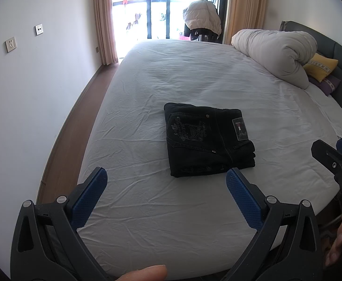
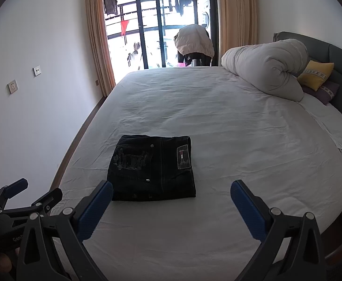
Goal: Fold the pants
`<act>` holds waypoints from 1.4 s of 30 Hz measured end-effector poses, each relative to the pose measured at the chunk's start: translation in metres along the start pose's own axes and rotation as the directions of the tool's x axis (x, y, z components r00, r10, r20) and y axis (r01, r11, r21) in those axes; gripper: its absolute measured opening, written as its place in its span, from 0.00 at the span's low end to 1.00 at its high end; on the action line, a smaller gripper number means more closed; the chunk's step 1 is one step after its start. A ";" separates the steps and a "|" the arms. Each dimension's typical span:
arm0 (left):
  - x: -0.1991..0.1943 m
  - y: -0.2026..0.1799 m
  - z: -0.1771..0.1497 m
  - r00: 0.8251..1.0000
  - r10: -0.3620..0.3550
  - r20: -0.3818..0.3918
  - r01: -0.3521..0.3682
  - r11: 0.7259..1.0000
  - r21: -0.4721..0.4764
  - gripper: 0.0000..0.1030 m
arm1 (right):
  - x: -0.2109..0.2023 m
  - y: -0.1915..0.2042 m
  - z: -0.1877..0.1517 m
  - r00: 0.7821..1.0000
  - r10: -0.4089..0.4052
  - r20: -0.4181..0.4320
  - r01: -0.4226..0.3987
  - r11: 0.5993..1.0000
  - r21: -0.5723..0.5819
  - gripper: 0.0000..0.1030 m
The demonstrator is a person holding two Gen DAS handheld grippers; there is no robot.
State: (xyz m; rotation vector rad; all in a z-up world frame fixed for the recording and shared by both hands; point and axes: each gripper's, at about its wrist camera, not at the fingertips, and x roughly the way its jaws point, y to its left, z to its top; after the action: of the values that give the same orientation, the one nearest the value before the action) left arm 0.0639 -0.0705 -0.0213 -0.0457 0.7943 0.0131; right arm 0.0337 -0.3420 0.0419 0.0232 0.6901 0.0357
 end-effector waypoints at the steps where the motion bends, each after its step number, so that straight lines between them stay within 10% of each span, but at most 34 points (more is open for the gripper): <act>1: 0.000 0.000 0.000 1.000 0.000 0.000 0.000 1.000 0.000 1.00 | 0.000 0.000 0.000 1.000 0.000 -0.001 0.000 1.000 0.000 1.00; 42: 0.016 0.002 -0.014 0.998 -0.023 -0.055 0.021 0.999 -0.040 1.00 | -0.002 -0.002 -0.010 1.000 0.005 -0.016 -0.005 1.000 0.005 1.00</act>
State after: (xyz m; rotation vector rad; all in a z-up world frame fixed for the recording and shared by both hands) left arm 0.0657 -0.0695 -0.0425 -0.0928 0.8484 0.0067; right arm 0.0256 -0.3442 0.0354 0.0295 0.7059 0.0386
